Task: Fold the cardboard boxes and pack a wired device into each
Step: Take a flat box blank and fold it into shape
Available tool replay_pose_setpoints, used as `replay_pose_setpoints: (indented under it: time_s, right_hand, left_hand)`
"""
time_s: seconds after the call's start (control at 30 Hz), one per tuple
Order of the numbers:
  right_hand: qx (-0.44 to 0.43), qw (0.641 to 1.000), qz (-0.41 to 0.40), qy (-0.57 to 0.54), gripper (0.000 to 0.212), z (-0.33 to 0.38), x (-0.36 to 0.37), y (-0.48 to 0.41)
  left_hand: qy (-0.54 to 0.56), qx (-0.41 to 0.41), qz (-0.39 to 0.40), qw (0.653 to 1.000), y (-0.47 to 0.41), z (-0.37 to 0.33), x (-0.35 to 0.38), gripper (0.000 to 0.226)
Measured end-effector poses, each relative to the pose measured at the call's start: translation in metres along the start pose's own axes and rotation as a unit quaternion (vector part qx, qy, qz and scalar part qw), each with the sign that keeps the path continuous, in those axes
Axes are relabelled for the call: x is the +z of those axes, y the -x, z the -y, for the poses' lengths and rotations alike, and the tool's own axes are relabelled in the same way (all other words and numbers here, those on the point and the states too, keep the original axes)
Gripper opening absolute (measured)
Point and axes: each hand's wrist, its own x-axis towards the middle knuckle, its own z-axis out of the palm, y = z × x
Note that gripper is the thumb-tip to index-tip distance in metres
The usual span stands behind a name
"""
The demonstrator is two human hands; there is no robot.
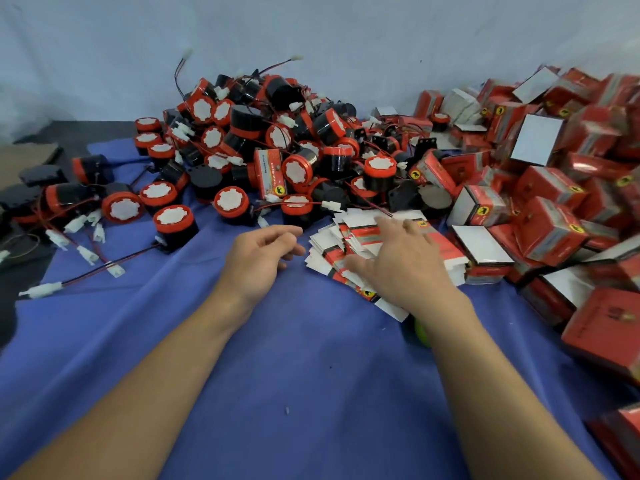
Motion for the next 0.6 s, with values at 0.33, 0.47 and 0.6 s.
replay_pose_setpoints:
  time_s: [0.33, 0.47, 0.6]
  right_hand:
    - [0.002, 0.994, -0.108, -0.023, 0.03, 0.017, -0.017, 0.021]
    - [-0.012, 0.96, -0.259, -0.108, 0.021, 0.019, -0.022, 0.025]
    - [-0.029, 0.954, -0.253, -0.156, 0.013, 0.019, -0.024, 0.027]
  left_hand:
    - [-0.054, 0.011, 0.017, 0.998, 0.001, 0.001, 0.001, 0.023]
    - [-0.059, 0.008, 0.016, 0.998, 0.001, 0.002, 0.0, 0.02]
    - [-0.067, 0.009, 0.022, 0.997, 0.002, 0.002, 0.0, 0.021]
